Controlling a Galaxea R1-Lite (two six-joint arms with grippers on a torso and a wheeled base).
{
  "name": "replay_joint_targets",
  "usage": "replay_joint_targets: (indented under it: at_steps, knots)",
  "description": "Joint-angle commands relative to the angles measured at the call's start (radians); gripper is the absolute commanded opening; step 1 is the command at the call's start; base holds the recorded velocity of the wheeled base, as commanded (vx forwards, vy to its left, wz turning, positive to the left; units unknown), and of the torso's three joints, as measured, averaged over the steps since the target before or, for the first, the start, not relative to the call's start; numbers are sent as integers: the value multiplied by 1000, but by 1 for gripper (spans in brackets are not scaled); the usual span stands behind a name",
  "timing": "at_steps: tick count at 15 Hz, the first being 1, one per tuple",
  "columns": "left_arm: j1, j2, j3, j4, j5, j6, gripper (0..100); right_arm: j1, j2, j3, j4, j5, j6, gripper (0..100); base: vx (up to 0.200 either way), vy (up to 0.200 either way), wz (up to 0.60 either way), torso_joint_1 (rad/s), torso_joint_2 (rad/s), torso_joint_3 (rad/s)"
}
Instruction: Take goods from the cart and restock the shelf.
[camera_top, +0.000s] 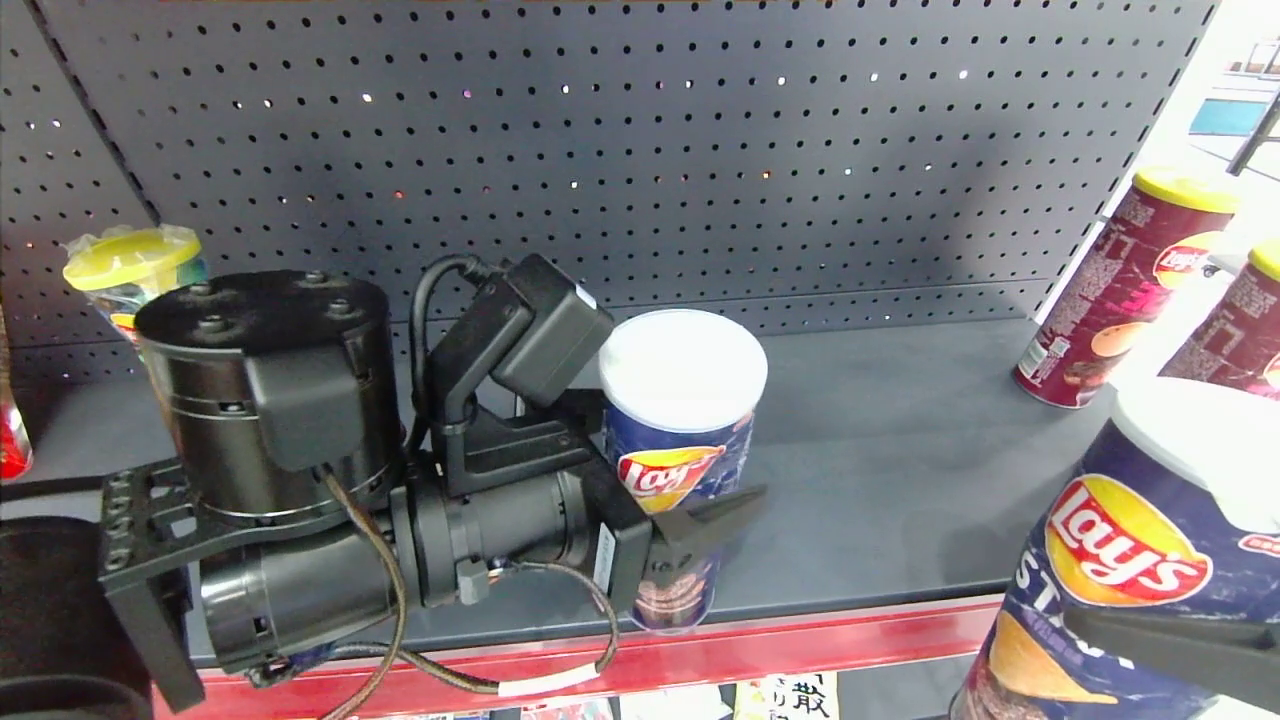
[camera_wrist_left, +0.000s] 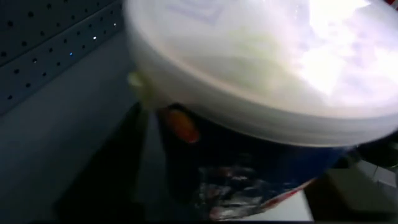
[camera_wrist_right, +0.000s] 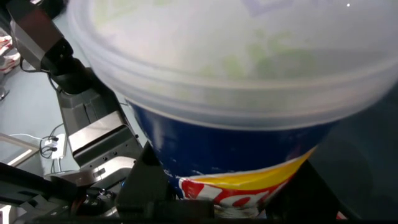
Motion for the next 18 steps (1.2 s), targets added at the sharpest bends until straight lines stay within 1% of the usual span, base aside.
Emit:
replay_joint_targets:
  at_steps: [1,3,5,7,9,10,12,14,15,16,18]
  knots:
    - [0,-7,5,-3,8,0,100,0,6,-3,0,0,-1,0,0,0,0,0,0,0]
    - [2,-8,19,-3,55,-3,100,0,48,-54,0,0,-1,0,0,0,0,0,0,0]
    - [9,-28,34,-3,70,-8,100,-1,123,-125,-42,0,-1,0,0,0,0,0,0,0]
    - [22,-74,94,-3,70,-7,100,-1,229,-175,-120,4,-2,0,0,0,0,0,0,0]
    - [22,-125,148,0,70,-5,100,-1,307,-221,-163,4,-2,0,0,0,0,0,0,0]
    - [23,-168,192,6,71,-3,100,-1,377,-273,-193,5,-2,0,0,0,0,0,0,0]
    - [42,-208,233,6,107,-2,100,-10,465,-342,-224,19,-2,0,0,0,0,0,0,0]
    - [66,-254,264,34,131,0,100,-35,545,-399,-262,46,-7,0,0,0,0,0,0,0]
    - [66,-254,264,34,131,0,100,-35,545,-399,-262,46,-7,0,0,0,0,0,0,0]
    - [98,-307,279,97,136,7,100,-33,629,-476,-292,51,-8,0,0,0,0,0,0,0]
    - [121,-344,293,141,133,13,100,-27,681,-545,-292,63,-11,0,0,0,0,0,0,0]
